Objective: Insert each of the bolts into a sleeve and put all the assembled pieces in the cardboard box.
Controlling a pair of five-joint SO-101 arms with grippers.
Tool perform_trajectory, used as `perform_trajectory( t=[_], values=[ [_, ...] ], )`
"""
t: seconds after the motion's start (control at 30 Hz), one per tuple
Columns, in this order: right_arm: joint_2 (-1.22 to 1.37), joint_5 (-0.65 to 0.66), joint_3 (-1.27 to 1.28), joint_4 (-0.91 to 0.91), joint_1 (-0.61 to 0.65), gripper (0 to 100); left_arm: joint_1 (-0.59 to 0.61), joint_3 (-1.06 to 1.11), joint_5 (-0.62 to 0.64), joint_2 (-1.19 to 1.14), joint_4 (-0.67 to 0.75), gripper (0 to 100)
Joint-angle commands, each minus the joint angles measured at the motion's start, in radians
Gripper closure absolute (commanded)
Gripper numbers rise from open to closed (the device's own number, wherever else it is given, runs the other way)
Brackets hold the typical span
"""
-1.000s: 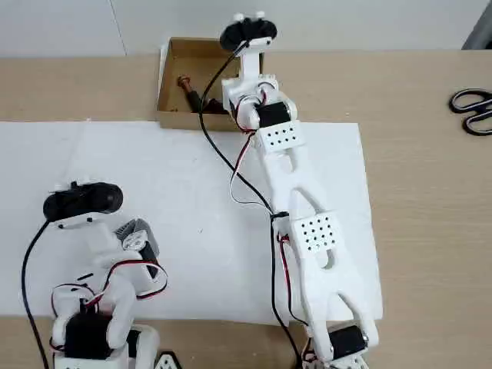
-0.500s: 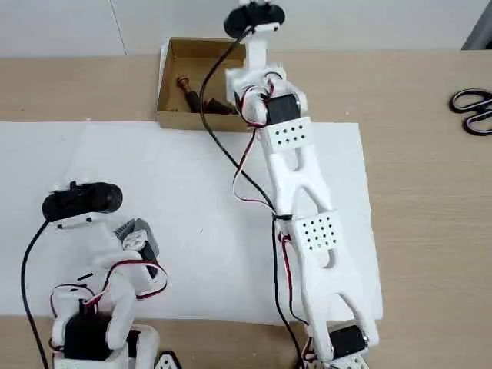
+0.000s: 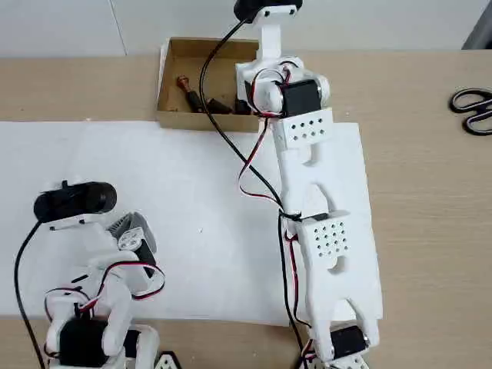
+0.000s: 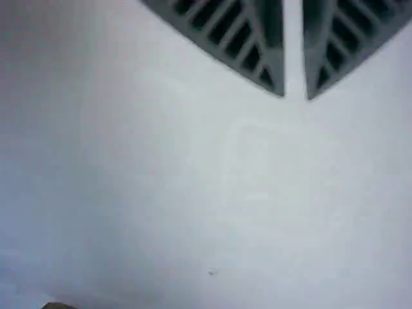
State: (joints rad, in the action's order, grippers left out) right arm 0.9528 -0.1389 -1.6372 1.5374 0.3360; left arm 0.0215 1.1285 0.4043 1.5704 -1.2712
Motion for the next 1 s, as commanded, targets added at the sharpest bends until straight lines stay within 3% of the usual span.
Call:
perform_trajectory(
  t=[0.0, 0.13, 0.4, 0.97],
  values=[
    [-0.122, -0.02, -0.044, 0.094, -0.008, 99.6, 0.008, -0.051, -0.002, 0.012, 0.02, 99],
    [-0.17, -0.026, -0.044, 0.199, -0.01, 99.6, 0.008, -0.09, -0.005, 0.012, 0.017, 99],
    [-0.308, -0.017, -0.04, 0.209, -0.031, 99.6, 0.006, -0.176, -0.043, 0.011, -0.051, 99],
    [-0.688, 0.196, 0.037, 0.213, -0.041, 99.6, 0.008, -0.213, -0.046, 0.012, -0.072, 99]
  ],
)
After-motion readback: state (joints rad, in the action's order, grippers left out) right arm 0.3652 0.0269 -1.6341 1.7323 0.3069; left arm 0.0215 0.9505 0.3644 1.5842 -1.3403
